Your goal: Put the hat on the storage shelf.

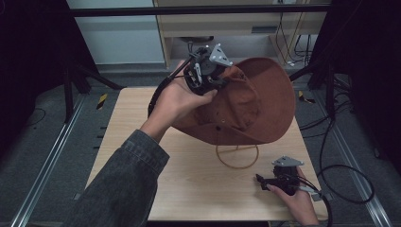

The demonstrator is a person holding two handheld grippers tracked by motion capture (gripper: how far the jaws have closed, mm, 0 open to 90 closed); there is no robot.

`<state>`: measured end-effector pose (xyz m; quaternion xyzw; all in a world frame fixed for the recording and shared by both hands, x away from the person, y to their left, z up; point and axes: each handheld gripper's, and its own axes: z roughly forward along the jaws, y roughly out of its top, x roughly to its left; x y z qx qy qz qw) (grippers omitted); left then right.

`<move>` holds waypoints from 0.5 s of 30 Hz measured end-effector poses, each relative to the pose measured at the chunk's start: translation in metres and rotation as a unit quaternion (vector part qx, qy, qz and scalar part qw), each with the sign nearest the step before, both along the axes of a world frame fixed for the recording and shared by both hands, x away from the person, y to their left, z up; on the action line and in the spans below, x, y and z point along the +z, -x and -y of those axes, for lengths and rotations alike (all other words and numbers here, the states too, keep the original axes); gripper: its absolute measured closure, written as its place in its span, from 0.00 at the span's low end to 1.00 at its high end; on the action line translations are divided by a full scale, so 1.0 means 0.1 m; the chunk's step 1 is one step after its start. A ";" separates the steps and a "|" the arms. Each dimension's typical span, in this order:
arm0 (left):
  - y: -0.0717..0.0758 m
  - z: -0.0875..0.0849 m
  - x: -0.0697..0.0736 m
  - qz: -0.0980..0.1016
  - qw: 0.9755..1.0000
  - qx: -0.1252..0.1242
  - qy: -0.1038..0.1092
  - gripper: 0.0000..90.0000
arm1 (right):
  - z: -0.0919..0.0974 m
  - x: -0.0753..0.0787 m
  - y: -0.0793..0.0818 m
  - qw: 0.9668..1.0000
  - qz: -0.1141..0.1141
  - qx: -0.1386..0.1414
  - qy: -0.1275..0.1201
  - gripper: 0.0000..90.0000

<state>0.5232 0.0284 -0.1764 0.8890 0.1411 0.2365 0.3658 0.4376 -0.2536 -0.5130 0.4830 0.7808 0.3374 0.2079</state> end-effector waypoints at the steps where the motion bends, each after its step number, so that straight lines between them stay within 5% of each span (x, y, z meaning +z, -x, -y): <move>1: 0.01 0.02 0.00 0.000 1.000 -0.001 -0.002 0.98 | 0.00 0.00 0.00 1.000 0.000 0.000 0.000 0.04; 15: 0.00 0.23 -0.05 -0.007 1.000 -0.012 -0.002 0.98 | 0.00 0.00 0.00 1.000 -0.001 -0.001 -0.001 0.04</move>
